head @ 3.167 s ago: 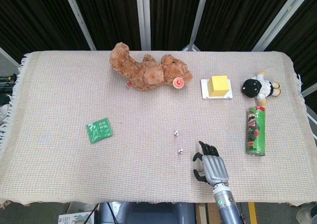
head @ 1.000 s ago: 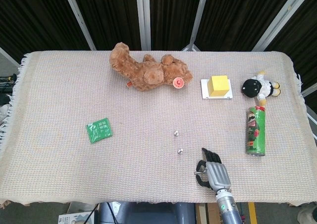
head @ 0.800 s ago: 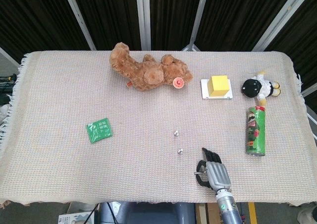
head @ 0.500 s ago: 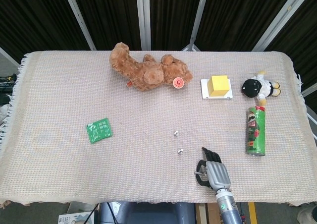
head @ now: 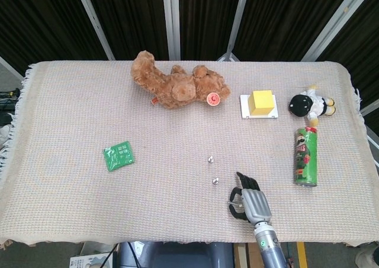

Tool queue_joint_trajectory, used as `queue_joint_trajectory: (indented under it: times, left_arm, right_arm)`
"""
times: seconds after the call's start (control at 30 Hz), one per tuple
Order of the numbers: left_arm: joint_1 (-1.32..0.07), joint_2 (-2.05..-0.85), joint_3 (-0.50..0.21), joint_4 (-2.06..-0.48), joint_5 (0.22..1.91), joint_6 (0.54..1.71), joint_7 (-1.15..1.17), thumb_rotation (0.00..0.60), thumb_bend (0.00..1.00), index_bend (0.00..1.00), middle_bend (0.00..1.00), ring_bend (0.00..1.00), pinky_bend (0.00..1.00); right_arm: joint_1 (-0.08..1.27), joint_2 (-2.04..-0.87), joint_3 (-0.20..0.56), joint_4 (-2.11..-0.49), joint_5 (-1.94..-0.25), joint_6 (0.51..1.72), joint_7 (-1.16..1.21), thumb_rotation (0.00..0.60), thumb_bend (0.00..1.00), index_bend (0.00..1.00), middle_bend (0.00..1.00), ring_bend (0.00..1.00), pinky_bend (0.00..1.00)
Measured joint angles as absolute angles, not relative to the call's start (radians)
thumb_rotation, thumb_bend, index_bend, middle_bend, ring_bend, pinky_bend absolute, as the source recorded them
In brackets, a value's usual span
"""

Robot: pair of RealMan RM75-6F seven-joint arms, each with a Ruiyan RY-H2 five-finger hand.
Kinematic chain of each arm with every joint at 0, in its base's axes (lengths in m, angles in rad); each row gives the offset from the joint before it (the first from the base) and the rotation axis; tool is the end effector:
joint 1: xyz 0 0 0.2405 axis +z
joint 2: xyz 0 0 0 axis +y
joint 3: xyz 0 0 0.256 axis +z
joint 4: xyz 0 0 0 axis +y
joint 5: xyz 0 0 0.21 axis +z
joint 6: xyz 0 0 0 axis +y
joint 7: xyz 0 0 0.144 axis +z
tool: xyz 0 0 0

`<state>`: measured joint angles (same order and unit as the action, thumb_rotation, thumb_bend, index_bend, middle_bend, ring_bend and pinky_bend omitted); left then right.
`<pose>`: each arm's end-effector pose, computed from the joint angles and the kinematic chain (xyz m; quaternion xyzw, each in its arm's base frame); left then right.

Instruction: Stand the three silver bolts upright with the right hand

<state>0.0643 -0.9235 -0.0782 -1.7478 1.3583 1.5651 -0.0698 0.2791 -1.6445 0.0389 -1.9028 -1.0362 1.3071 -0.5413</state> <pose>-0.3292 0.1361 0.2300 -0.4979 -0.4199 -0.3569 0.6696 -0.1787 -0.1860 -0.0289 0.5988 -0.5848 0.3350 0.4327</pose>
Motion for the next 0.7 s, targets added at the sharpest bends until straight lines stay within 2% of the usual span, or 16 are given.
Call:
queue_joint_trajectory:
  times: [0.23,0.7]
  left_arm:
    - [0.064,-0.923,-0.078,-1.749,1.356,1.563,-0.069,0.600,0.08,0.10,0.03,0.01,0.08]
    - [0.063,-0.925,-0.077,-1.752,1.356,1.562,-0.061,0.600,0.08,0.10,0.03,0.01,0.08]
  right_arm:
    - [0.294,-1.640,0.069,-1.922,-1.007,1.302,-0.545,0.600,0.39,0.59,0.00,0.00,0.06]
    - [0.301,-1.621,0.082,-1.946,-1.017,1.314,-0.527,0.600,0.39,0.59,0.00,0.00,0.06]
